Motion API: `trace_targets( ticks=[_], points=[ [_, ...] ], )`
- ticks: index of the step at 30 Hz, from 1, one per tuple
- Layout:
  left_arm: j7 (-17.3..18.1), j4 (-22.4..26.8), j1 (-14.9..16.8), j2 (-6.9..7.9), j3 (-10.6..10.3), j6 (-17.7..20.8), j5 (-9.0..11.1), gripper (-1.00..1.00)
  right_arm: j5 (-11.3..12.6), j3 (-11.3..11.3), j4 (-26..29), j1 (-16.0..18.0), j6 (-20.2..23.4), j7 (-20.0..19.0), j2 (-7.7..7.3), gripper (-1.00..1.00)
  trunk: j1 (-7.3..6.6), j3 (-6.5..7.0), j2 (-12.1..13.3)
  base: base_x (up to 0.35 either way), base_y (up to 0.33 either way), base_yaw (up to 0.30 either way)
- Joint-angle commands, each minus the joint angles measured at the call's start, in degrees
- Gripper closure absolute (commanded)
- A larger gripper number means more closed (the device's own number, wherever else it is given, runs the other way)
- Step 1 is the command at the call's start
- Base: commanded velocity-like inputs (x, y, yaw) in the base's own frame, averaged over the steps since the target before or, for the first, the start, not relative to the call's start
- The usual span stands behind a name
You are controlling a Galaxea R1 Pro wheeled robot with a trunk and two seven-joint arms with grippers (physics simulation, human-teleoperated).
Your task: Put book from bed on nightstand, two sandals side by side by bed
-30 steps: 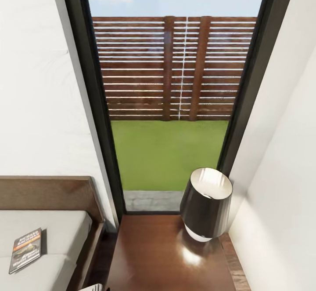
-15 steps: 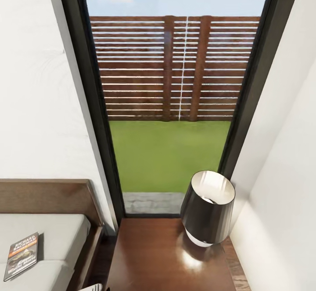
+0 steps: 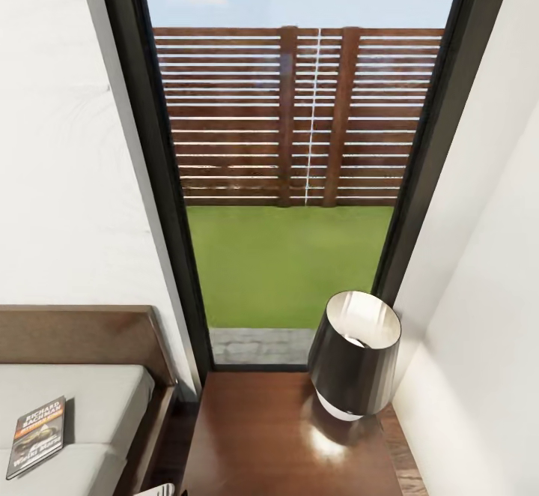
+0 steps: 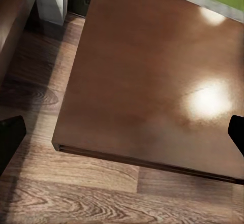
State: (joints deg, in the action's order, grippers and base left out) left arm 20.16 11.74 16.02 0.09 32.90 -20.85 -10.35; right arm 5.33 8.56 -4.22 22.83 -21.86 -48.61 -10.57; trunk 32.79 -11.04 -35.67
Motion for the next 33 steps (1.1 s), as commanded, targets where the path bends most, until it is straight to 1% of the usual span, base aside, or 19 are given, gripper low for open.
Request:
trace_targets(
  ticks=[1,8,14,28,33],
  points=[
    [0.2,0.0,0.1,-0.01,0.5,-0.2,-0.6,-1.0,0.6,0.0,-0.3,0.1,-0.1,-0.4,-0.01,-1.0,0.02,-0.09,-0.1,0.091,0.0,0.0],
    [0.2,0.0,0.1,-0.01,0.5,-0.2,-0.6,-1.0,0.6,0.0,-0.3,0.1,-0.2,-0.4,0.02,-1.0,0.02,-0.09,-0.1,0.041,0.0,0.0],
    [0.2,0.0,0.1,-0.01,0.5,-0.2,-0.6,-1.0,0.6,0.0,-0.3,0.1,-0.1,-0.4,0.02,-1.0,0.02,-0.09,-0.1,0.157,0.0,0.0],
    [0.2,0.0,0.1,-0.03,0.5,-0.2,-0.6,-1.0,0.6,-0.1,-0.3,0.1,-0.2,-0.4,0.04,-1.0,0.02,-0.09,-0.1,0.009,0.0,0.001],
    [0.2,0.0,0.1,-0.03,0.5,-0.2,-0.6,-1.0,0.6,0.0,-0.3,0.1,-0.2,-0.4,0.07,-1.0,0.02,-0.09,-0.1,0.0,0.0,0.144]
  ],
)
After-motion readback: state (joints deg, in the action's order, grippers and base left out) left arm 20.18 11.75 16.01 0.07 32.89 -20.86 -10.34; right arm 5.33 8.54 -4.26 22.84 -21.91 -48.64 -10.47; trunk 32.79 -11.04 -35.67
